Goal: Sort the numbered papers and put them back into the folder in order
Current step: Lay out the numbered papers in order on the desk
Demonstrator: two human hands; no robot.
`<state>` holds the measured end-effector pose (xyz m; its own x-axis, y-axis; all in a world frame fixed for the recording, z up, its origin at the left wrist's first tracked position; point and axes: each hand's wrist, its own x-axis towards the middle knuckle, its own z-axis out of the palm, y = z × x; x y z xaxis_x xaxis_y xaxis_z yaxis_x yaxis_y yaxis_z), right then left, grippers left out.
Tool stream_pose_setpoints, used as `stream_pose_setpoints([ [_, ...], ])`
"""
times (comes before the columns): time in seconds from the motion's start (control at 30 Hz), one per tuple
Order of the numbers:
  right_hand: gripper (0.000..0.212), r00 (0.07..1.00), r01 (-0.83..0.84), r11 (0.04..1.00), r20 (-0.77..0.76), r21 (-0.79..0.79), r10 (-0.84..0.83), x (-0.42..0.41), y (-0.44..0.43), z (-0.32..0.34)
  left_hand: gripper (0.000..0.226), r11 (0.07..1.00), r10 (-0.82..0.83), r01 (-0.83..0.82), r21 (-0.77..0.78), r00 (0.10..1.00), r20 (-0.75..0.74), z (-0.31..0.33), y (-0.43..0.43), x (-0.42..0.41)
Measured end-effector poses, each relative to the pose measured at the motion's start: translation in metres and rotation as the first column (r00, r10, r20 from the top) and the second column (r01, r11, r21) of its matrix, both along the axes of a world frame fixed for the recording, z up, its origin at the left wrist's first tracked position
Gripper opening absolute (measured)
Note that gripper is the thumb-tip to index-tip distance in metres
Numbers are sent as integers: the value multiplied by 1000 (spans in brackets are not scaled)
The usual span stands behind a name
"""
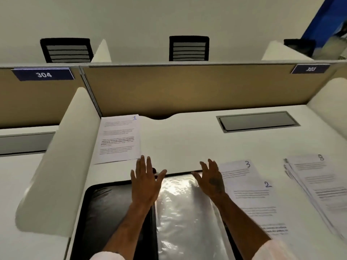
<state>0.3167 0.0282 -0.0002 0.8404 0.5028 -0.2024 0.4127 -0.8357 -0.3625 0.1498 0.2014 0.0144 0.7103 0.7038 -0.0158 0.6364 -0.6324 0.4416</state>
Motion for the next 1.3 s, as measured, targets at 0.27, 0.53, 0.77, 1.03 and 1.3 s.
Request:
stream_pose_setpoints([
  [0.27,82,999,33,991,31,-127,-29,31,-149,-1,102,993,-119,121,19,990,-76,-14,-138,44],
  [0.53,79,998,-58,977,-11,-205,57,59,-276,-27,93,989,-95,110,95,985,-147,-37,-265,82],
  [0.77,76,998,-63,982,-16,-176,61,62,-322,-48,90,985,-134,157,70,958,-255,-58,-332,93],
  [1.03,70,999,-11,994,-38,-107,7,56,-329,-50,101,998,-5,-18,-67,947,-320,-63,-367,105],
  [1.3,69,992,84,996,-102,31,-80,62,-322,-50,104,990,118,-136,-39,945,-304,-56,-375,118],
])
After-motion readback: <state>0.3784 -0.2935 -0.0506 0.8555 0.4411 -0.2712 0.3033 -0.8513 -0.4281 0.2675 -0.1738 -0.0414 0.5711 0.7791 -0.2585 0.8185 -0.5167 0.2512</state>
